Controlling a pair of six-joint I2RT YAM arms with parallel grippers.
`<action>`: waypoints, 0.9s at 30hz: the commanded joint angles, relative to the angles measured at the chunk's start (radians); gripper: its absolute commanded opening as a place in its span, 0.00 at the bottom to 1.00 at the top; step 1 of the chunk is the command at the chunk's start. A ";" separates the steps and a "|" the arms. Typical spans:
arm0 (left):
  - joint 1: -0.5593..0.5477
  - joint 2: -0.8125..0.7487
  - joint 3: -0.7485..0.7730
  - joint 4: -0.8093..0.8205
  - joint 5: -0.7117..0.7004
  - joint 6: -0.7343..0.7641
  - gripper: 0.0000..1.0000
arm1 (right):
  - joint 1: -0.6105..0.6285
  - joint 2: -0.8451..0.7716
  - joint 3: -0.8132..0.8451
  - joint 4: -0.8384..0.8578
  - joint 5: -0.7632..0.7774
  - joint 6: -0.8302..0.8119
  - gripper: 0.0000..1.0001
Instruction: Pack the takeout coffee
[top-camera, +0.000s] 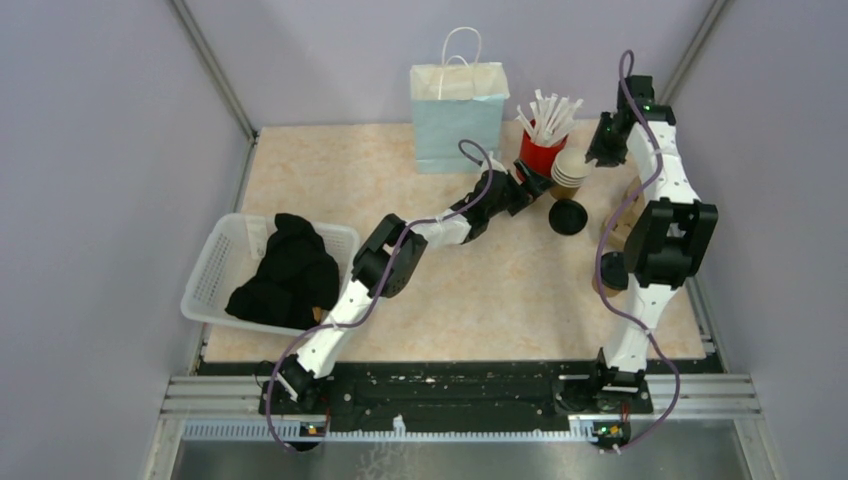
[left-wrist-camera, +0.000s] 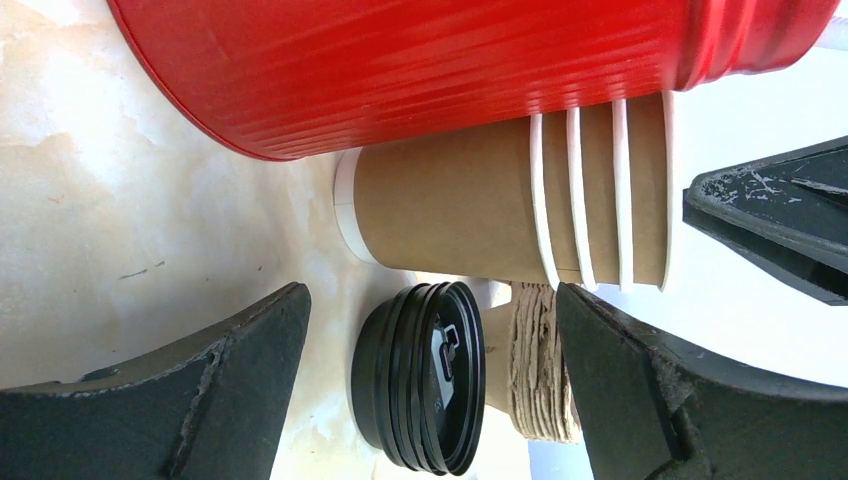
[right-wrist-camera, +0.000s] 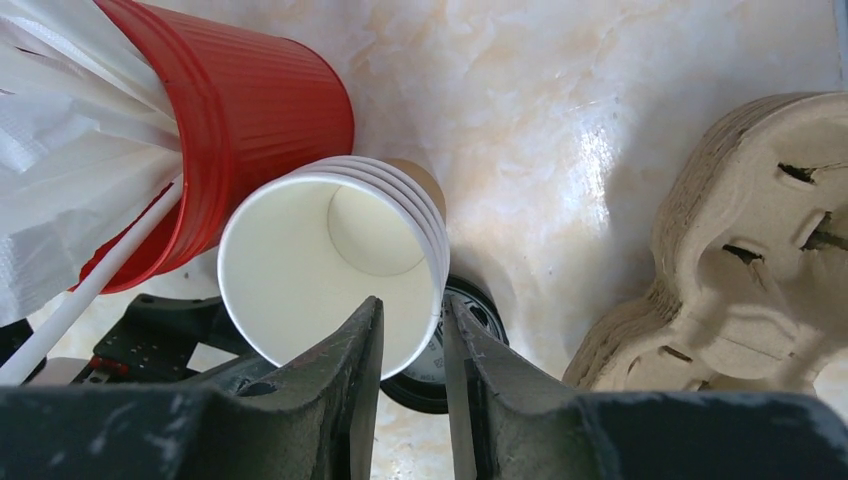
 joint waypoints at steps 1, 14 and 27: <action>0.005 -0.032 0.017 0.061 0.002 0.038 0.98 | 0.008 0.015 0.051 -0.026 0.019 -0.017 0.28; 0.009 -0.026 0.037 0.082 0.012 0.030 0.98 | 0.017 0.050 0.053 -0.022 0.019 -0.020 0.15; 0.011 -0.024 0.050 0.083 0.009 0.009 0.98 | 0.020 0.031 0.026 -0.018 0.023 -0.021 0.00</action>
